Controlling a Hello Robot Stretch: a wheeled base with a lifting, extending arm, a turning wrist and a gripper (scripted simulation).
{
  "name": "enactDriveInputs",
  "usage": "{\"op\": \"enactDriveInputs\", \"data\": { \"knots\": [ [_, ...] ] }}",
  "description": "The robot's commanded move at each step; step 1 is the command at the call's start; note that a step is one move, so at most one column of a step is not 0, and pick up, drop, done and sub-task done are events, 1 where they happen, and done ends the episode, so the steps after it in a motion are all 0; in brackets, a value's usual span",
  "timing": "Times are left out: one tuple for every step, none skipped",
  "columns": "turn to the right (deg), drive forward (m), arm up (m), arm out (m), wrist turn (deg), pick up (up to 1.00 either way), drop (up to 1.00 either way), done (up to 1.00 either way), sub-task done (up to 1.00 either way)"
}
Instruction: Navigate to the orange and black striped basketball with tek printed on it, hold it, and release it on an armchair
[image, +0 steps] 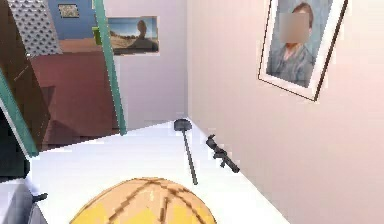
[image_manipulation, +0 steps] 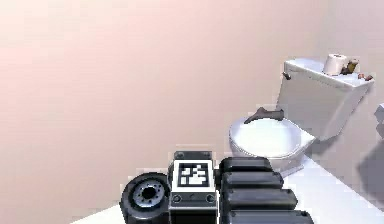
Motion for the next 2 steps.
{"op": "enactDriveInputs", "data": {
  "knots": [
    [-24.0, 0.0, 0.0, 0.0, 0.0, 0.0, 0.0, 0.0, 0.0],
    [0.0, 1.0, 0.0, 0.0, 0.0, 0.0, 0.0, 0.0, 0.0]
  ]
}}
